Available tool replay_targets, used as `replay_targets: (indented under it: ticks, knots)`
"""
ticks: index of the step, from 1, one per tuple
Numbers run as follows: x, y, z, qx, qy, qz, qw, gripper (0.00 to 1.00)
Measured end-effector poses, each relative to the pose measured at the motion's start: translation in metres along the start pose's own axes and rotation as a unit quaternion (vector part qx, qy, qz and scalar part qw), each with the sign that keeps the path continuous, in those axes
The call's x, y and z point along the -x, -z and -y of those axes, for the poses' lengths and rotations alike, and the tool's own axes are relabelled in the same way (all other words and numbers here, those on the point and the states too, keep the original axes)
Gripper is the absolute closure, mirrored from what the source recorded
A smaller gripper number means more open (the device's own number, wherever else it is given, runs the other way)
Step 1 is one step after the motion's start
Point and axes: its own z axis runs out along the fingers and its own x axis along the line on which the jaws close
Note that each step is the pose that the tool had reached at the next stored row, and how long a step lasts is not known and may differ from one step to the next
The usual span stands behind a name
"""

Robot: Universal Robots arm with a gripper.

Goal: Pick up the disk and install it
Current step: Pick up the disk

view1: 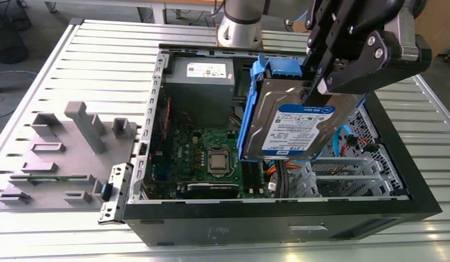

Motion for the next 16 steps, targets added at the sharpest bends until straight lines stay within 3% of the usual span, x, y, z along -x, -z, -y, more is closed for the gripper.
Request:
replay_targets:
  ticks: [9, 16]
  knots:
    - [0.0005, 0.0, 0.0142, 0.0, 0.0, 0.0, 1.0, 0.65]
    - [0.0011, 0.0001, 0.0289, 0.0, 0.0, 0.0, 1.0, 0.65]
